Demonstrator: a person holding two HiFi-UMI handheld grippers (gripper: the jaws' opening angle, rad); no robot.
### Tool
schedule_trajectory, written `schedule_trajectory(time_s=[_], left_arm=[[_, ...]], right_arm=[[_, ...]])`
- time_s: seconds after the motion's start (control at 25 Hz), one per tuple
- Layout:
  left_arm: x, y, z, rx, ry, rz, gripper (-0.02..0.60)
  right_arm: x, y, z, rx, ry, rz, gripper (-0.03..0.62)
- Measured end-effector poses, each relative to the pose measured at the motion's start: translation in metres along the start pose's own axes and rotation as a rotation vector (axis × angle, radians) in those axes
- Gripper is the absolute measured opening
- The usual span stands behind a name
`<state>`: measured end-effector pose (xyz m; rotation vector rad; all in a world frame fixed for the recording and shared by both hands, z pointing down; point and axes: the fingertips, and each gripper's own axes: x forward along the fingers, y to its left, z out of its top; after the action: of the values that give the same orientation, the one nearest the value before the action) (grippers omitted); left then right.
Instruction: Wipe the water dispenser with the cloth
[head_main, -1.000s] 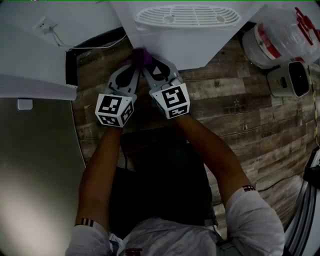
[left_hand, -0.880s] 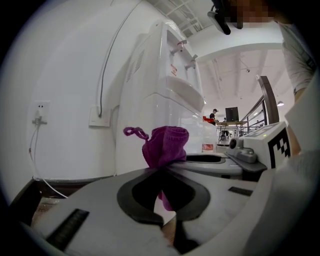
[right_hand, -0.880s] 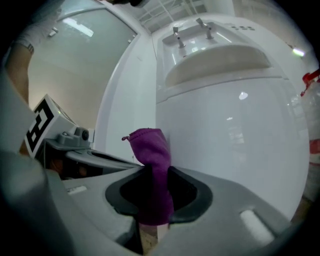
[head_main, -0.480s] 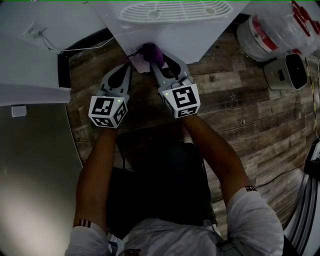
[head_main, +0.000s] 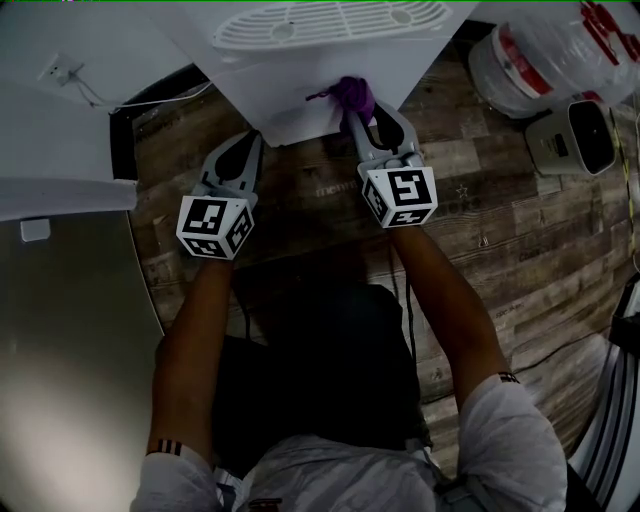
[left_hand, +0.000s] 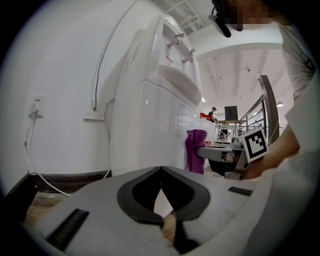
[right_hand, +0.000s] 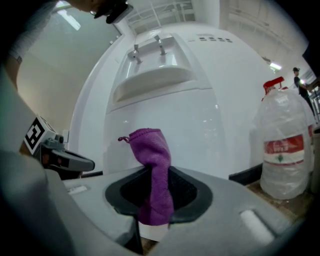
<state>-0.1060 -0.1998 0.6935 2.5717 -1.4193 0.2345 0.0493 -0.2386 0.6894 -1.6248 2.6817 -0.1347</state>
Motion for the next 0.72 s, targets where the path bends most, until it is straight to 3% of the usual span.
schedule_trajectory(time_s=[0.28, 0.72], left_arm=[[0.002, -0.002, -0.004, 0.002, 0.011, 0.005, -0.002], [0.004, -0.007, -0.01, 0.003, 0.023, 0.004, -0.002]], right_arm=[[-0.017, -0.057, -0.001, 0.009, 0.008, -0.096, 0.101], [-0.03, -0.105, -0.011, 0.041, 0.02, -0.206, 0.101]])
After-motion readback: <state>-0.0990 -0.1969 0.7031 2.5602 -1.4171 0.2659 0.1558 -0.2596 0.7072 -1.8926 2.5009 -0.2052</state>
